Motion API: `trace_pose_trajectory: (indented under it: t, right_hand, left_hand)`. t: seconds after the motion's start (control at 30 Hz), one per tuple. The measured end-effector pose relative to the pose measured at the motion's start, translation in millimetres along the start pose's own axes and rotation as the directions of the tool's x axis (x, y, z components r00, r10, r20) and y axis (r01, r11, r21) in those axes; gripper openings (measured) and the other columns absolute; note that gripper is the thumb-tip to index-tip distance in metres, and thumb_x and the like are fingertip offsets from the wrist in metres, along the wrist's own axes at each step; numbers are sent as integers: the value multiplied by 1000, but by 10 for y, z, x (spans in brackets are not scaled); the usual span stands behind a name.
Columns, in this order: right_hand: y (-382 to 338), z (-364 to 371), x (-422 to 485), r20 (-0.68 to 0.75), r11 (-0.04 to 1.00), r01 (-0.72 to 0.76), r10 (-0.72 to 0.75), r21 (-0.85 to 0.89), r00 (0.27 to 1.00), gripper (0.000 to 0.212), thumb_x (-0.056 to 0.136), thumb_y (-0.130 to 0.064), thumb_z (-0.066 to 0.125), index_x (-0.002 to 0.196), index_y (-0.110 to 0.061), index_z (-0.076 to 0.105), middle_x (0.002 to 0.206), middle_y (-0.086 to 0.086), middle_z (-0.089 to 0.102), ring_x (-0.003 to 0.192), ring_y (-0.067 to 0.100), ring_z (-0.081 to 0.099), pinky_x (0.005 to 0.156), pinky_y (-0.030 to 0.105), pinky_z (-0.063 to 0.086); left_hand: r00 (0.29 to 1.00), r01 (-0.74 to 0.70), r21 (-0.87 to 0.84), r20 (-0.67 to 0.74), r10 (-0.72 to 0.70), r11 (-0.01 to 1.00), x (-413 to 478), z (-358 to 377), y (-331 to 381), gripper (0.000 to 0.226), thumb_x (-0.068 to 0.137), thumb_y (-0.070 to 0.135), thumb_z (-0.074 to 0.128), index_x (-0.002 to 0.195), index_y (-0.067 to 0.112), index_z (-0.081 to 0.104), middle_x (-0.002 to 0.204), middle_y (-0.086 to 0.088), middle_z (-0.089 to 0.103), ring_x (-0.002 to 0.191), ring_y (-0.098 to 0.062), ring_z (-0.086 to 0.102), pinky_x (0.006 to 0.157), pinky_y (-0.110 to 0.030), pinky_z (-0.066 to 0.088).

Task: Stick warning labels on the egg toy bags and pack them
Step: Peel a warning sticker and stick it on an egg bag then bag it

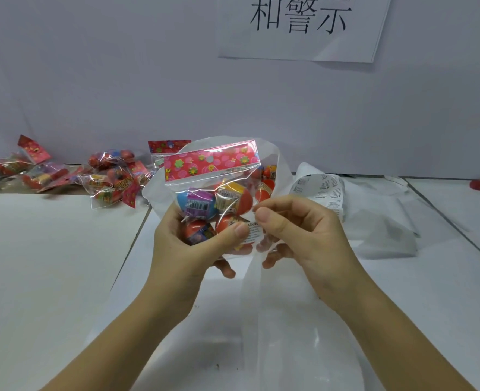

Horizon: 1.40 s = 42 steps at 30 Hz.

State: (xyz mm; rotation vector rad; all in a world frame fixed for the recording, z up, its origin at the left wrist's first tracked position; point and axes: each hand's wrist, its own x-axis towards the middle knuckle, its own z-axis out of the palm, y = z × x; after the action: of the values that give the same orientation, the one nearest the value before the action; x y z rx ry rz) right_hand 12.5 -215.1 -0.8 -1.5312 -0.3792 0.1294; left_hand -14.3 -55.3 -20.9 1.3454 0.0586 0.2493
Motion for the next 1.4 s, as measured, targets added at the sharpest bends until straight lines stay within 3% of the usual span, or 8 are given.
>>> trace_pose_trajectory:
  t: [0.3,0.57,0.63,0.73,0.83,1.0,1.17,1.4]
  right_hand:
    - [34,-23,34,-35,994,1,3,114,999,41,63,-37,72,101,-23,69,82,0,75,72,15,72,56,26,56]
    - [88,-5,27,-71,994,107,-110,-34,991,16,77,-30,65,92,-28,73,79,-6,74,65,14,69,55,26,56]
    - [82,-27,29,-111,984,144,-156,-109,982,12,85,-23,64,92,-30,72,79,-7,73,65,12,67,54,23,55]
    - [69,-44,18,-79,906,223,-268,-360,960,17,88,-34,56,95,-29,71,83,-13,68,73,6,64,59,19,54]
    - [77,-5,-13,11,839,265,-295,-475,955,32,86,-42,49,101,-23,70,91,-21,62,82,1,61,65,18,53]
    - [70,15,-28,76,837,274,-271,-474,960,25,86,-43,49,98,-31,68,89,-18,63,83,5,60,61,19,53]
    - [37,-1,-6,-18,952,161,-172,-261,985,25,72,-47,64,94,-38,67,83,-12,71,69,10,67,54,21,55]
    - [-14,-75,42,51,998,16,-13,-59,999,26,64,-39,69,83,-23,74,76,-1,75,62,14,68,53,25,56]
  left_hand:
    - [999,-14,-25,-48,13,1000,13,21,-3,71,39,42,78,105,31,55,82,10,74,75,-16,74,47,-22,54]
    - [990,-128,0,-54,128,992,33,-3,-16,73,45,38,94,106,38,54,87,13,73,81,-11,72,58,-20,55]
    - [959,-252,-17,-137,247,968,62,-49,25,64,55,41,79,112,35,50,97,13,70,88,-5,70,69,-20,55]
    - [805,-506,283,-184,564,815,74,-166,139,62,68,43,71,123,41,42,125,13,53,118,-6,56,93,-22,48]
    - [715,-596,560,43,698,576,66,-254,211,44,80,44,65,121,44,46,133,20,46,130,-4,44,107,-25,38]
    - [869,-488,596,262,420,638,80,-268,261,22,75,56,60,88,40,67,115,23,61,112,9,54,87,-24,51]
    - [923,-385,444,195,332,809,85,-247,296,15,73,39,83,71,28,73,88,14,72,85,-9,67,66,-20,57]
    - [958,-287,337,117,263,897,77,-214,352,8,67,40,66,65,41,74,82,19,73,72,-12,67,51,-28,57]
